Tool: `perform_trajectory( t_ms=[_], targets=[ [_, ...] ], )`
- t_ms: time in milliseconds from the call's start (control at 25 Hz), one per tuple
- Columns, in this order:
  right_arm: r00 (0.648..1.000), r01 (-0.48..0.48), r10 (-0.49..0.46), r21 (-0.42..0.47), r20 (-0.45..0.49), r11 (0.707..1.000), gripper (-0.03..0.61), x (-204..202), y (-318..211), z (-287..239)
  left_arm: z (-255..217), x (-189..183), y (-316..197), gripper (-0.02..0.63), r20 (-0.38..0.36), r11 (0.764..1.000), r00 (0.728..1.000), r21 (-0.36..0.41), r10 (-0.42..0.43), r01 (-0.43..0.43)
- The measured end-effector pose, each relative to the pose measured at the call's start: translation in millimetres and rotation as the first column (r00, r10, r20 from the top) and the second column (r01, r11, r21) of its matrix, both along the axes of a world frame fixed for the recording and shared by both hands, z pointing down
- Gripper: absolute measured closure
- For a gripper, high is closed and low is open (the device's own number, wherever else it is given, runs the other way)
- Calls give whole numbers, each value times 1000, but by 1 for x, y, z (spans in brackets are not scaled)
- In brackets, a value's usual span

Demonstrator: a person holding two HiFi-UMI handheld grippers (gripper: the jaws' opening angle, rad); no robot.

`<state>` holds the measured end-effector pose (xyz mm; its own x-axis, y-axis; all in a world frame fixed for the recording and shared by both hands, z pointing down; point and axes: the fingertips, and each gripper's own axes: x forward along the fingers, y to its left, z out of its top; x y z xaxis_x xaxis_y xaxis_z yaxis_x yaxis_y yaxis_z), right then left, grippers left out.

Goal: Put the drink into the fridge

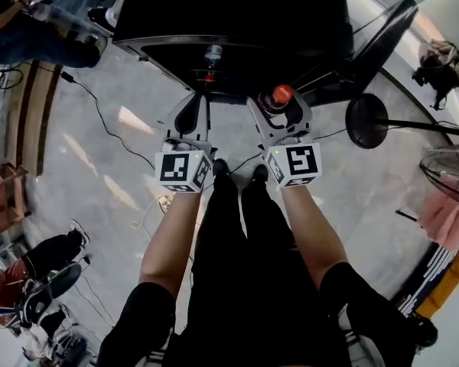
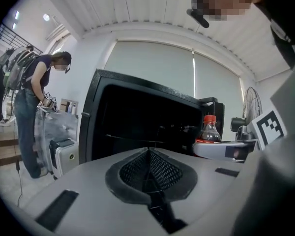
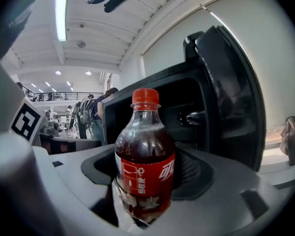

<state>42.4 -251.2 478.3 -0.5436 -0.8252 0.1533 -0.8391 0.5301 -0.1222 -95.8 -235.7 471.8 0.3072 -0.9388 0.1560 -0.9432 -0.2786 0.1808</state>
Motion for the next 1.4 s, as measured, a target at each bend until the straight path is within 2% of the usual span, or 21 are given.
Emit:
perform_trajectory(
  t_ms=[280, 680, 1000, 1160, 1400],
  targets=[
    [999, -43, 42, 28, 26, 999, 272, -25, -36, 43, 53, -12, -32, 591, -27, 1000, 1000, -29, 7, -8],
    [997, -72, 71, 42, 3, 997, 270, -34, -88, 95, 104, -8, -81, 591, -5, 999, 999, 8, 32, -32],
    [995, -97, 98, 15, -33, 995, 270, -55, -134, 100, 94, -24, -124, 592, -23, 1000, 999, 11, 30, -29],
    [993, -104, 105, 10, -57, 995, 270, -51, -159, 93, 83, -15, -151, 592, -34, 999, 999, 8, 37, -37],
    [992, -117, 118, 18, -52, 993, 270, -47, -172, 129, 113, -7, -162, 598, -59, 1000, 998, 7, 28, -28]
  ],
)
